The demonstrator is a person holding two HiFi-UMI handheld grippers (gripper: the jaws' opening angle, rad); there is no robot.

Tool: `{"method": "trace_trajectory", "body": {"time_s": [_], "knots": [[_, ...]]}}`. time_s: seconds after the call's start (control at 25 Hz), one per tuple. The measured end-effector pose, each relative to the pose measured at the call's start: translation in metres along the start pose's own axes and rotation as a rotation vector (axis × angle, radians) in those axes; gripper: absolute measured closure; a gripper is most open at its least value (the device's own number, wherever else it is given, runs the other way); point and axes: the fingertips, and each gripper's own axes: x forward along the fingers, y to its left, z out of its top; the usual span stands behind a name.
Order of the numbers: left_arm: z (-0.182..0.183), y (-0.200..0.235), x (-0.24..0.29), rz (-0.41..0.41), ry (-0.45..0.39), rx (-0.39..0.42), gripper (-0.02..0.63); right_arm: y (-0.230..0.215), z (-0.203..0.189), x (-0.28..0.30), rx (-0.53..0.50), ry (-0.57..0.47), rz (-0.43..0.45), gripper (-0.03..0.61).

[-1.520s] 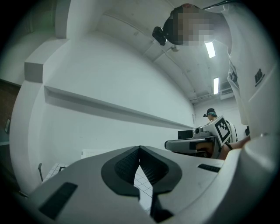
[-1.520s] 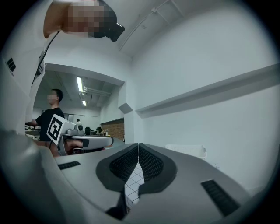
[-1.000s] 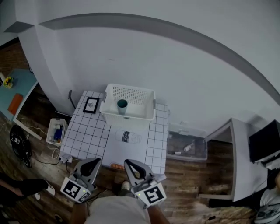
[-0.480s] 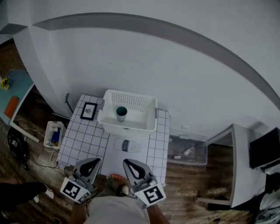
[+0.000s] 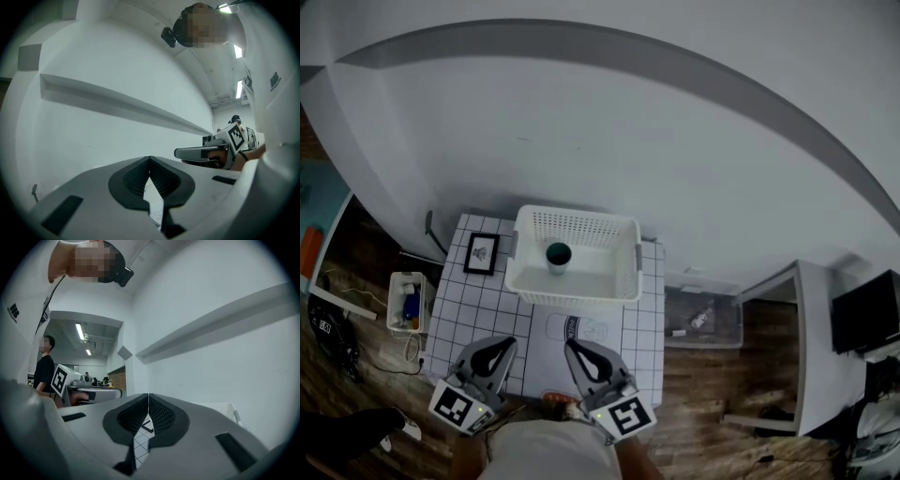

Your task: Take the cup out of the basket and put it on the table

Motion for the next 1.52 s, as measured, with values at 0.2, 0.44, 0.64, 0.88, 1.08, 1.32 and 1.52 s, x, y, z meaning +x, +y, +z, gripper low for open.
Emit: {"method": "trace_trajectory", "body": {"time_s": [0.2, 0.44, 0.64, 0.88, 1.08, 1.32, 1.52], "knots": [[0.004, 0.026, 0.016, -0.029, -0.014, -0.022, 0.612, -0.01, -0.001, 0.026, -0.003, 0.017, -0.034, 0.568], [0.001, 0.051, 0.028, -0.079, -0.013, -0.018, 0.612, -0.018, 0.0, 0.05, -0.008, 0.023, -0.066, 0.568], [0.002, 0.064, 0.035, -0.099, -0.01, -0.041, 0.612, -0.023, 0.0, 0.063, -0.008, 0.03, -0.09, 0.568], [-0.003, 0.071, 0.047, -0.096, -0.003, -0.045, 0.612, -0.038, 0.004, 0.071, -0.037, 0.041, -0.097, 0.568], [-0.004, 0.073, 0.06, -0.06, 0.003, -0.05, 0.612, -0.061, 0.001, 0.075, -0.043, 0.057, -0.081, 0.568], [-0.014, 0.081, 0.077, -0.025, 0.035, -0.049, 0.612, -0.091, -0.016, 0.086, -0.05, 0.119, -0.056, 0.566], [-0.021, 0.092, 0.091, -0.006, 0.054, -0.065, 0.612, -0.115, -0.032, 0.103, -0.108, 0.2, -0.036, 0.566]]}}
